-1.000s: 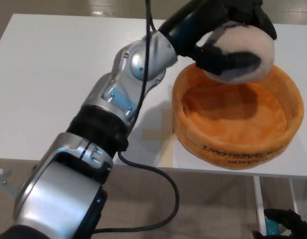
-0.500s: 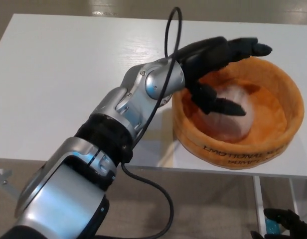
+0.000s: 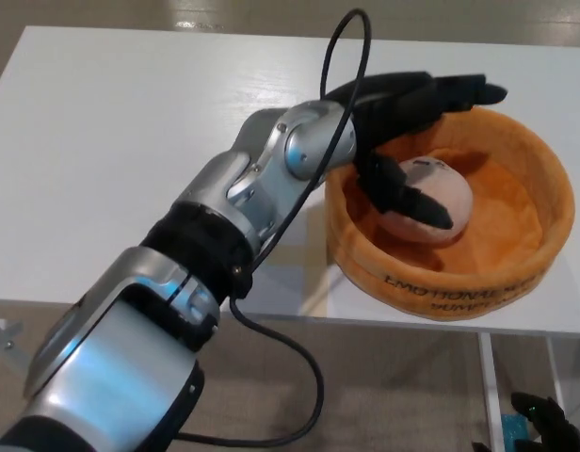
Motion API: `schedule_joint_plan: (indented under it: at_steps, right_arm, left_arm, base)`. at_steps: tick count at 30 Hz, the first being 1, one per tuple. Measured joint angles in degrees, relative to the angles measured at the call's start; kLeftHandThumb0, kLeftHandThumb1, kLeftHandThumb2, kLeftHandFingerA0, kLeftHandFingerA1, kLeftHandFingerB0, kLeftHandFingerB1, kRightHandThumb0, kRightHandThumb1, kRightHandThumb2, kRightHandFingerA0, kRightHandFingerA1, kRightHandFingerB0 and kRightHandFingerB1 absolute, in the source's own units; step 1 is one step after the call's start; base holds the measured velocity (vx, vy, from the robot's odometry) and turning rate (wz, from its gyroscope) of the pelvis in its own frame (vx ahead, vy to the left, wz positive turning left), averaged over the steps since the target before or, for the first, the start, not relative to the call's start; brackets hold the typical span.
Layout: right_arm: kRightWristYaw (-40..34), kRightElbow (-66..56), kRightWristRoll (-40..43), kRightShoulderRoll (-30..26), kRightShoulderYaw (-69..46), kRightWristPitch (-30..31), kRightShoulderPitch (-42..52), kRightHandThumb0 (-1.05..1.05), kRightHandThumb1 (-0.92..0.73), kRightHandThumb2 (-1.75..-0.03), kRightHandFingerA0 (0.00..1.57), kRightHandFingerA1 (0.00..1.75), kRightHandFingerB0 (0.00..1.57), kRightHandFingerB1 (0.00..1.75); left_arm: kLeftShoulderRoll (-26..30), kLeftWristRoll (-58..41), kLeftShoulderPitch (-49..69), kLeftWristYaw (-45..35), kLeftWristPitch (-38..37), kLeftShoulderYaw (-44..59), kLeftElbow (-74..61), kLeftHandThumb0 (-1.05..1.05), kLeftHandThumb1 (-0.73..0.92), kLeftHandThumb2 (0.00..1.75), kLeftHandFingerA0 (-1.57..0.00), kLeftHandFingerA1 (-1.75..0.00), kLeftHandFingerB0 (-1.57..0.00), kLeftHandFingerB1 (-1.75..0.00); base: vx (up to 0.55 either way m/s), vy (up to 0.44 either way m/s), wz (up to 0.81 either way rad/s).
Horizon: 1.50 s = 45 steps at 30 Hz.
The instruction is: Use the left hand to pick up the pink round toy on the left and place it inside the orange plate on the desk.
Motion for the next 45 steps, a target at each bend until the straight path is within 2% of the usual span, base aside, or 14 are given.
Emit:
schedule_joint_plan:
  at_steps: [1, 2, 4, 8, 9, 13, 23, 24, 26, 35, 41, 43, 44, 45]
  right_arm:
    - [-0.19, 0.01, -0.09, 0.01, 0.00, 0.04, 0.00, -0.43, -0.31, -0.96, 0.09, 0.60, 0.01, 0.55]
    - [-0.20, 0.02, -0.11, 0.01, -0.01, 0.05, 0.00, -0.43, -0.33, -0.97, 0.09, 0.60, 0.01, 0.55]
    - [-0.21, 0.01, -0.12, 0.02, -0.14, 0.09, -0.01, -0.62, -0.37, -0.83, 0.11, 0.62, 0.07, 0.59]
    - [-0.20, 0.00, -0.13, 0.02, -0.23, 0.12, -0.06, -0.62, -0.36, -0.83, 0.14, 0.64, 0.08, 0.60]
    - [-0.20, 0.00, -0.13, 0.01, -0.24, 0.12, -0.08, -0.61, -0.35, -0.83, 0.17, 0.65, 0.10, 0.61]
    - [-0.15, -0.03, -0.12, 0.00, -0.37, 0.11, -0.14, -0.61, -0.34, -0.84, 0.19, 0.66, 0.11, 0.63]
    - [0.03, -0.11, -0.12, -0.08, -0.60, 0.11, -0.49, -0.59, -0.35, -0.84, 0.20, 0.67, 0.12, 0.62]
    - [0.04, -0.13, -0.12, -0.08, -0.60, 0.10, -0.53, -0.59, -0.45, -0.63, 0.19, 0.74, 0.11, 0.66]
    - [0.04, -0.15, -0.13, -0.08, -0.60, 0.10, -0.59, -0.62, -0.36, -0.83, 0.22, 0.68, 0.13, 0.62]
    - [0.04, -0.25, -0.12, -0.39, -0.59, 0.08, -0.92, -0.60, -0.35, -0.83, 0.20, 0.67, 0.11, 0.61]
    - [0.07, -0.33, -0.12, -0.52, -0.59, 0.03, -1.15, -0.59, -0.45, -0.63, 0.21, 0.71, 0.11, 0.63]
    - [0.08, -0.34, -0.12, -0.55, -0.59, 0.03, -1.18, -0.60, -0.35, -0.83, 0.23, 0.68, 0.12, 0.61]
    - [0.09, -0.34, -0.12, -0.57, -0.59, 0.03, -1.18, -0.60, -0.45, -0.63, 0.23, 0.73, 0.12, 0.66]
    - [0.11, -0.33, -0.12, -0.65, -0.59, 0.03, -1.18, -0.60, -0.45, -0.63, 0.23, 0.73, 0.12, 0.66]
  left_arm:
    - [0.36, -0.19, 0.06, -0.61, 0.10, 0.69, -2.48, -0.73, 0.43, 0.83, 0.00, 0.00, -0.07, -0.22]
    - [0.51, -0.25, 0.11, -0.80, 0.13, 0.90, -3.26, -0.80, 0.46, 0.59, 0.00, -0.10, -0.09, -0.27]
    - [1.72, -0.79, 0.59, -1.86, 0.03, 2.04, -8.13, -0.66, 0.37, 0.75, -0.03, -0.14, -0.11, -0.39]
    - [4.29, -1.69, 2.99, -3.82, -0.07, 4.05, -16.89, -0.62, 0.36, 0.71, -0.04, -0.27, -0.21, -0.39]
    - [5.04, -2.10, 4.01, -4.38, -0.03, 4.64, -19.37, -0.56, 0.34, 0.63, -0.14, -0.37, -0.34, -0.38]
    - [7.82, -4.57, 8.25, -6.47, 0.19, 7.79, -28.00, -0.51, 0.37, 0.65, -0.31, -0.43, -0.41, -0.42]
    - [16.83, -13.47, 21.89, -11.35, 0.78, 18.60, -44.63, -0.45, 0.39, 0.64, -0.27, -0.42, -0.36, -0.41]
    - [17.35, -14.10, 22.95, -11.63, 0.82, 19.33, -45.52, -0.46, 0.38, 0.64, -0.28, -0.43, -0.36, -0.40]
    - [18.64, -15.63, 25.88, -12.43, 0.91, 21.13, -47.59, -0.49, 0.35, 0.63, -0.30, -0.46, -0.39, -0.41]
    - [22.41, -23.36, 42.08, -16.49, 1.10, 29.06, -55.90, -0.38, 0.43, 0.53, -0.26, -0.34, -0.32, -0.32]
    - [25.10, -29.79, 55.62, -20.76, 1.38, 34.84, -61.48, -0.38, 0.42, 0.53, -0.30, -0.34, -0.34, -0.32]
    - [25.97, -31.89, 59.92, -22.36, 1.44, 36.48, -63.01, -0.39, 0.42, 0.53, -0.29, -0.35, -0.33, -0.32]
    - [26.29, -32.52, 61.14, -22.89, 1.44, 36.92, -63.40, -0.45, 0.45, 0.54, -0.30, -0.34, -0.35, -0.32]
    - [27.08, -33.92, 63.69, -24.19, 1.45, 37.57, -63.88, -0.45, 0.45, 0.54, -0.30, -0.34, -0.35, -0.32]
  base:
    - [0.00, 0.000, 0.00]
    - [0.00, 0.000, 0.00]
    - [0.00, 0.000, 0.00]
    - [0.00, 0.000, 0.00]
    - [0.00, 0.000, 0.00]
    - [0.00, 0.000, 0.00]
    - [0.00, 0.000, 0.00]
    - [0.00, 0.000, 0.00]
    - [0.00, 0.000, 0.00]
    - [0.00, 0.000, 0.00]
    - [0.00, 0.000, 0.00]
    - [0.00, 0.000, 0.00]
    - [0.00, 0.000, 0.00]
    - [0.00, 0.000, 0.00]
